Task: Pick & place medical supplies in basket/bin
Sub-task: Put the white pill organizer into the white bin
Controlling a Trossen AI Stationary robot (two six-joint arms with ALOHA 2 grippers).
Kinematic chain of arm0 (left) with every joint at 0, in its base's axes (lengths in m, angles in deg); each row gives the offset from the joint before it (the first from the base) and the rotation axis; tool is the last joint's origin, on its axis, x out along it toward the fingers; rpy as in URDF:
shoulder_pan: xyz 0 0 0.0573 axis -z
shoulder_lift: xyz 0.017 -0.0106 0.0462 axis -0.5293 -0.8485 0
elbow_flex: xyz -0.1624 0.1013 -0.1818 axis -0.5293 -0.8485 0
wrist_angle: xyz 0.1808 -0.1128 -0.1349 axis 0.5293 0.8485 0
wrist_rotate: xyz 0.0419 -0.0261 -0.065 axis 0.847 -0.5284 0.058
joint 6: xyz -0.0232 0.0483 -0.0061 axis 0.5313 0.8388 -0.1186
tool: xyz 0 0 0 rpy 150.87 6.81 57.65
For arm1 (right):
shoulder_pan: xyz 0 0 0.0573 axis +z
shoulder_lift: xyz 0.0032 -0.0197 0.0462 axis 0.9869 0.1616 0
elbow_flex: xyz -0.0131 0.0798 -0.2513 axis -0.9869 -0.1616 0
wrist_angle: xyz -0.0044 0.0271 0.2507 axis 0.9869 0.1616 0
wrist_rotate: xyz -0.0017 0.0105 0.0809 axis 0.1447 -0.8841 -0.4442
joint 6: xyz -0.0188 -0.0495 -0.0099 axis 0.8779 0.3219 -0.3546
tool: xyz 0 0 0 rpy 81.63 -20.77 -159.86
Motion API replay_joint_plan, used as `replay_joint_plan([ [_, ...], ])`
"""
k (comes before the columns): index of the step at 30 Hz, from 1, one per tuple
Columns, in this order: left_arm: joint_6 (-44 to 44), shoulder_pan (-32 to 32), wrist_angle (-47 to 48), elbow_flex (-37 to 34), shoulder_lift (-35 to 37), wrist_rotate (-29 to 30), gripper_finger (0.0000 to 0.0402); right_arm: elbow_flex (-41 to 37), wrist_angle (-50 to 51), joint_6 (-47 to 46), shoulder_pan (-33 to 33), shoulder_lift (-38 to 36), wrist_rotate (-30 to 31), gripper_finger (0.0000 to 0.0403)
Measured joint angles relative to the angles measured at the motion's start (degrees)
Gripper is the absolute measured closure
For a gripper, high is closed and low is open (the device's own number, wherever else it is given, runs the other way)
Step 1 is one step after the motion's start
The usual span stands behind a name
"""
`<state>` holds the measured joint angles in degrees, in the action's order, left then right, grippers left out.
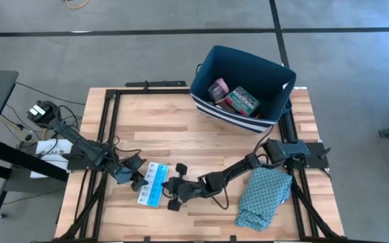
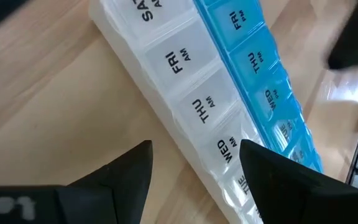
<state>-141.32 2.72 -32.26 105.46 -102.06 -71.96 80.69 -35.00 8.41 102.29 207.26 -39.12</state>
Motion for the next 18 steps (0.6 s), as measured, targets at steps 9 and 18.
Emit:
replay_joint_plan([
  [9,0.3,0.0,-0.8,0.0,-0.1,1.6,0.0171,0.1,0.5,-1.9,-1.7,0.3,-3.2,0.0403],
  [18,0.5,0.0,-6.2,0.1,-5.3,0.9,0.0171,0.2,0.7,-4.5,-3.3,1.2,-4.6,0.0403],
])
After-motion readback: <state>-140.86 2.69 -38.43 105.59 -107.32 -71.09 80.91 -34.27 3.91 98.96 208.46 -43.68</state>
